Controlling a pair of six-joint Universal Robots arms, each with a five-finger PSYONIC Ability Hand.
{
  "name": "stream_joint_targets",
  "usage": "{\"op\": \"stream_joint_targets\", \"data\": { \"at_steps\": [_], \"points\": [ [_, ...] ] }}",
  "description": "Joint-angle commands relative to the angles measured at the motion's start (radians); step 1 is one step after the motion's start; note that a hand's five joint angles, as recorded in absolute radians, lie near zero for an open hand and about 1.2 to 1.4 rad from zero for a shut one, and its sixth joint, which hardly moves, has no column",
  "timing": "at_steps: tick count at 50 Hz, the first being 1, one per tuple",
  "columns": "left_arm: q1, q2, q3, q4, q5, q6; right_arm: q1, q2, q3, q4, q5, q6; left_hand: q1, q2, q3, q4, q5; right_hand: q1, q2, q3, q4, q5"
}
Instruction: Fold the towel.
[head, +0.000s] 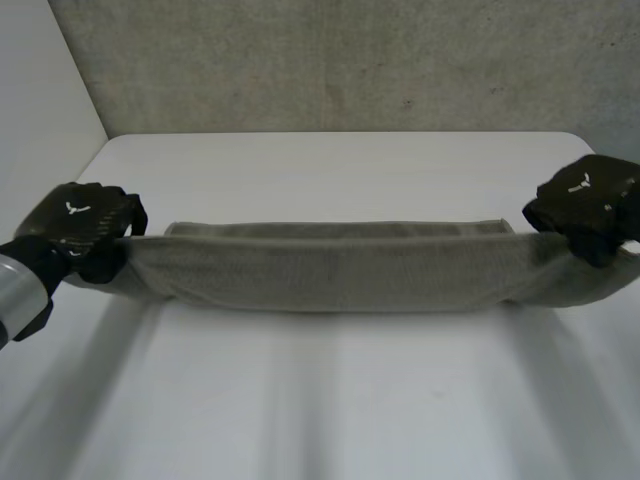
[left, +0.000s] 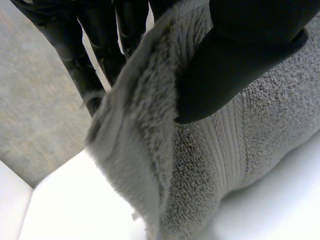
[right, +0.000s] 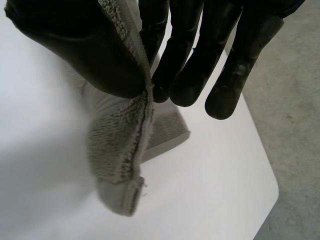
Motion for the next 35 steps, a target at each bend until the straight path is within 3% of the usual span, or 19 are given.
{"op": "stream_joint_targets", "data": {
  "at_steps": [1, 7, 12, 17, 18, 19, 20, 21, 22, 27, 35],
  "points": [
    [-0.092, -0.307, 0.142, 0.109, -0.059, -0.026, 0.056, 0.168, -0.137, -0.135, 0.059, 0.101, 0.199, 0.178, 0.179, 0.178, 0.191, 0.048, 0.051, 0.048, 0.053, 0.044],
    [-0.13, -0.508, 0.349, 0.167, -0.206, -0.105, 0.146, 0.353, -0.302, -0.293, 0.173, 0.175, 0.199, 0.178, 0.179, 0.178, 0.191, 0.048, 0.051, 0.048, 0.053, 0.044],
    [-0.158, -0.621, 0.513, 0.209, -0.257, -0.163, 0.178, 0.48, -0.386, -0.474, 0.239, 0.193, 0.199, 0.178, 0.179, 0.178, 0.191, 0.048, 0.051, 0.048, 0.053, 0.044],
    [-0.169, -0.709, 0.638, 0.227, -0.256, -0.177, 0.195, 0.557, -0.417, -0.562, 0.288, 0.19, 0.199, 0.178, 0.179, 0.178, 0.191, 0.048, 0.051, 0.048, 0.053, 0.044],
    [-0.178, -0.73, 0.667, 0.235, -0.256, -0.175, 0.197, 0.575, -0.422, -0.577, 0.303, 0.189, 0.06, 0.039, 0.04, 0.039, 0.052, -0.038, -0.035, -0.038, -0.034, -0.043],
    [-0.178, -0.731, 0.667, 0.235, -0.256, -0.175, 0.197, 0.576, -0.422, -0.577, 0.303, 0.189, 0.059, 0.038, 0.038, 0.037, 0.051, -0.039, -0.036, -0.039, -0.034, -0.043],
    [-0.184, -0.752, 0.687, 0.238, -0.252, -0.175, 0.201, 0.597, -0.426, -0.588, 0.32, 0.19, -0.497, -0.517, -0.517, -0.518, -0.504, -0.67, -0.667, -0.67, -0.665, -0.674],
    [-0.19, -0.766, 0.7, 0.239, -0.256, -0.172, 0.201, 0.597, -0.426, -0.588, 0.32, 0.19, -1.023, -1.043, -1.043, -1.044, -1.03, -0.676, -0.673, -0.676, -0.671, -0.68],
    [-0.19, -0.766, 0.7, 0.239, -0.256, -0.172, 0.21, 0.617, -0.428, -0.591, 0.338, 0.189, -1.023, -1.043, -1.043, -1.044, -1.03, -1.174, -1.171, -1.174, -1.169, -1.178],
    [-0.201, -0.772, 0.697, 0.238, -0.257, -0.171, 0.218, 0.617, -0.41, -0.589, 0.394, 0.198, -1.023, -1.043, -1.043, -1.044, -1.03, -1.174, -1.171, -1.174, -1.169, -1.178],
    [-0.201, -0.676, 0.597, 0.204, -0.268, -0.175, 0.206, 0.45, -0.282, -0.591, 0.391, 0.29, -1.023, -1.043, -1.043, -1.044, -1.03, -1.174, -1.171, -1.174, -1.169, -1.178]
  ]
}}
